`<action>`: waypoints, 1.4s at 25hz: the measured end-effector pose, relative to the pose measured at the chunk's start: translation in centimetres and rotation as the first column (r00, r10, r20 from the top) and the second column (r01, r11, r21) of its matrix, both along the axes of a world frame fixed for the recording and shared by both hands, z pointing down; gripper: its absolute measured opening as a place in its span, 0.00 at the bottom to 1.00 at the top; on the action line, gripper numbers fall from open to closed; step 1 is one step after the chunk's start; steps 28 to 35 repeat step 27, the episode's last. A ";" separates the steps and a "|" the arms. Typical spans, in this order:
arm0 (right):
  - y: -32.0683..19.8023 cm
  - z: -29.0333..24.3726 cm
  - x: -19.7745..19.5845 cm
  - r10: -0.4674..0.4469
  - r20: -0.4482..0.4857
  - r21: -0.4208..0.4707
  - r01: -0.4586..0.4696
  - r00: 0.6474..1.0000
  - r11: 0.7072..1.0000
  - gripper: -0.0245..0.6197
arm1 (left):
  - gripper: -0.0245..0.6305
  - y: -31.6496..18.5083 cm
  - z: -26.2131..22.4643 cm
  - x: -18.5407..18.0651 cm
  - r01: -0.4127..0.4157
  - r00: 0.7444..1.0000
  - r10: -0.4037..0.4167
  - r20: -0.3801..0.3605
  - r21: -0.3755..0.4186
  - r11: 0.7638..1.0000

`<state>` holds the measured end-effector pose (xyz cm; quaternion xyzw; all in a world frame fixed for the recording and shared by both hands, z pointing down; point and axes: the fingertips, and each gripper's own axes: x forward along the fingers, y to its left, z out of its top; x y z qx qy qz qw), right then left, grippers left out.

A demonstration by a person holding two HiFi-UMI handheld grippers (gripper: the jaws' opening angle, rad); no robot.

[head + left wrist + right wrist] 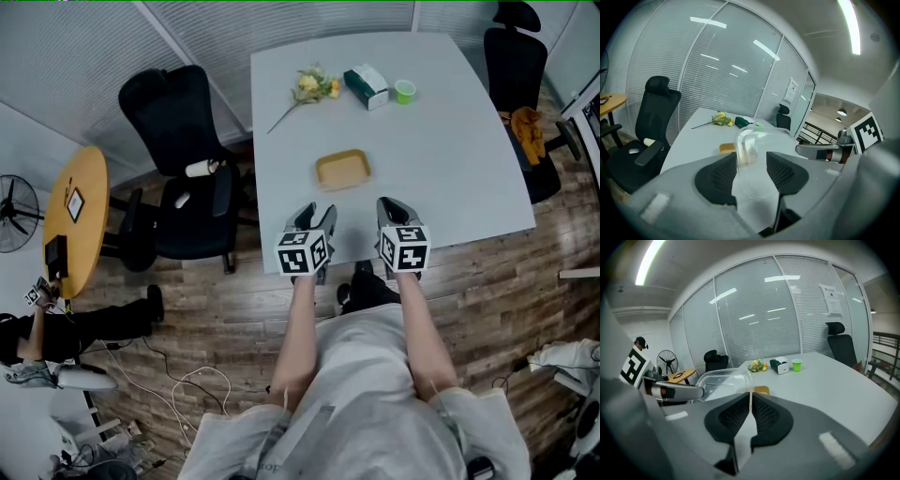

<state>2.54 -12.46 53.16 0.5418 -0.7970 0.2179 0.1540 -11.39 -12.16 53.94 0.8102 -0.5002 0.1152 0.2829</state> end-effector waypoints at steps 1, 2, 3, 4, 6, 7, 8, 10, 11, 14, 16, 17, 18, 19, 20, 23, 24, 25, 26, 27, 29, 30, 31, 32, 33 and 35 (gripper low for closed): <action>0.0 0.0 0.0 -0.001 0.000 0.001 0.001 1.000 1.000 0.07 | 0.33 0.1 0.0 0.0 0.000 1.000 0.000 0.000 0.001 1.000; 0.1 0.0 -0.1 -0.002 -0.001 0.002 0.002 1.000 1.000 0.07 | 0.33 0.1 0.0 -0.1 0.000 1.000 0.000 -0.001 0.001 1.000; 0.1 0.0 -0.1 -0.002 -0.001 0.003 0.002 1.000 1.000 0.07 | 0.33 0.1 0.0 -0.1 0.000 1.000 0.000 -0.001 0.002 1.000; 0.1 -0.1 -0.1 -0.002 -0.001 0.003 0.002 1.000 1.000 0.07 | 0.33 0.1 0.0 -0.1 0.000 1.000 0.000 -0.001 0.001 1.000; 0.1 0.0 -0.1 -0.003 -0.002 0.001 0.003 1.000 1.000 0.07 | 0.33 0.1 0.0 -0.1 0.000 1.000 0.000 0.000 -0.001 1.000; 0.0 0.0 -0.1 -0.004 -0.001 0.000 0.004 1.000 1.000 0.07 | 0.33 0.1 0.0 -0.1 0.000 1.000 0.000 0.000 -0.002 1.000; 0.0 0.1 -0.1 -0.004 -0.001 -0.001 0.004 1.000 1.000 0.07 | 0.33 0.0 0.1 -0.1 0.000 1.000 0.000 0.000 -0.003 1.000; -0.1 0.1 -0.1 -0.003 -0.002 -0.001 0.003 1.000 1.000 0.07 | 0.33 0.0 0.1 -0.1 -0.001 1.000 0.001 0.000 -0.003 1.000; -0.1 0.1 -0.1 -0.002 -0.002 0.000 0.002 1.000 1.000 0.07 | 0.33 0.0 0.1 -0.1 -0.001 1.000 0.001 0.000 -0.003 1.000; -0.1 0.1 -0.1 -0.002 -0.003 0.003 0.002 1.000 1.000 0.07 | 0.33 0.0 0.2 -0.1 -0.004 1.000 0.004 0.002 -0.003 1.000; -0.1 0.1 -0.1 -0.003 -0.004 0.003 0.003 1.000 1.000 0.07 | 0.33 0.0 0.2 -0.1 -0.006 1.000 0.006 0.003 -0.005 1.000; -0.1 0.1 -0.1 -0.003 -0.005 0.003 0.003 1.000 1.000 0.07 | 0.33 0.0 0.2 -0.1 -0.007 1.000 0.007 0.004 -0.005 1.000; -0.1 0.0 -0.1 -0.002 -0.006 0.003 0.002 1.000 1.000 0.07 | 0.33 0.0 0.2 -0.1 -0.008 1.000 0.008 0.003 -0.005 1.000; -0.2 0.0 -0.1 -0.002 -0.007 0.004 0.002 1.000 1.000 0.07 | 0.33 0.0 0.2 -0.1 -0.009 1.000 0.009 0.002 -0.005 1.000; -0.2 0.0 -0.1 -0.002 -0.008 0.005 0.002 1.000 1.000 0.07 | 0.33 0.0 0.1 -0.1 -0.010 1.000 0.010 0.002 -0.005 1.000; -0.2 -0.2 -0.1 -0.003 -0.011 0.007 0.003 1.000 1.000 0.06 | 0.33 0.1 0.1 -0.1 -0.011 1.000 0.011 0.000 -0.006 1.000; -0.2 -0.2 -0.1 -0.003 -0.013 0.008 0.003 1.000 1.000 0.07 | 0.33 0.1 0.1 -0.1 -0.011 1.000 0.011 0.000 -0.007 1.000; -0.2 -0.2 -0.2 -0.004 -0.015 0.008 0.004 1.000 1.000 0.07 | 0.33 0.1 0.2 -0.1 -0.012 1.000 0.012 -0.001 -0.007 1.000; -0.2 -0.1 -0.2 -0.005 -0.016 0.008 0.005 1.000 1.000 0.07 | 0.33 0.1 0.2 -0.1 -0.012 1.000 0.012 -0.002 -0.008 1.000; -0.2 -0.1 -0.2 -0.006 -0.017 0.008 0.006 1.000 1.000 0.07 | 0.33 0.1 0.2 -0.1 -0.013 1.000 0.013 -0.002 -0.009 1.000; -0.2 -0.1 -0.2 -0.006 -0.017 0.008 0.006 1.000 1.000 0.07 | 0.33 0.1 0.2 -0.1 -0.013 1.000 0.013 -0.002 -0.009 1.000; -0.2 -0.1 -0.2 -0.006 -0.017 0.008 0.006 1.000 1.000 0.07 | 0.33 0.1 0.2 -0.1 -0.013 1.000 0.013 -0.002 -0.009 1.000; -0.2 -0.1 -0.2 -0.006 -0.017 0.008 0.006 1.000 1.000 0.07 | 0.33 0.1 0.2 -0.1 -0.013 1.000 0.013 -0.002 -0.009 1.000; -0.2 -0.1 -0.2 -0.006 -0.017 0.008 0.006 1.000 1.000 0.07 | 0.33 0.1 0.2 -0.1 -0.013 1.000 0.013 -0.002 -0.009 1.000; -0.2 -0.1 -0.2 -0.006 -0.017 0.008 0.006 1.000 1.000 0.07 | 0.33 0.1 0.2 -0.1 -0.013 1.000 0.013 -0.002 -0.009 1.000; -0.2 -0.1 -0.2 -0.006 -0.017 0.008 0.006 1.000 1.000 0.07 | 0.33 0.1 0.2 -0.1 -0.013 1.000 0.013 -0.002 -0.009 1.000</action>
